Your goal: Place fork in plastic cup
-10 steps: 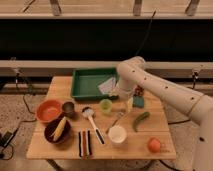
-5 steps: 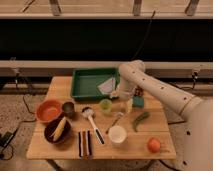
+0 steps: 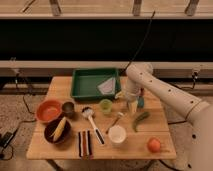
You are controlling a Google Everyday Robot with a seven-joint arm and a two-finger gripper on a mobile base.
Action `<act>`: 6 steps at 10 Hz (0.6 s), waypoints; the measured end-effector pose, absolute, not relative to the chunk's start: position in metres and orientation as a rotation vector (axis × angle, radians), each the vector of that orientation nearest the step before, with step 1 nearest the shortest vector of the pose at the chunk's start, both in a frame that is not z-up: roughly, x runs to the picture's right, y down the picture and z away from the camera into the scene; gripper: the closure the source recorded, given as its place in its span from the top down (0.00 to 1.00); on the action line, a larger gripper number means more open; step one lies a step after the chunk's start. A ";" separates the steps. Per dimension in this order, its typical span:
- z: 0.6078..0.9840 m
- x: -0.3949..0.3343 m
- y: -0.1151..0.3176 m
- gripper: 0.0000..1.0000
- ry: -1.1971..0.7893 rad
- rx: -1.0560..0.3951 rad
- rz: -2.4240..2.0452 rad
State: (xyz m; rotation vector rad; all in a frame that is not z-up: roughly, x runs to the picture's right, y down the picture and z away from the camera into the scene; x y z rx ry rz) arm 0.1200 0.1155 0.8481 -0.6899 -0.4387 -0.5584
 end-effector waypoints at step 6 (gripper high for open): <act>0.867 0.118 0.133 0.80 -0.397 -0.703 -0.558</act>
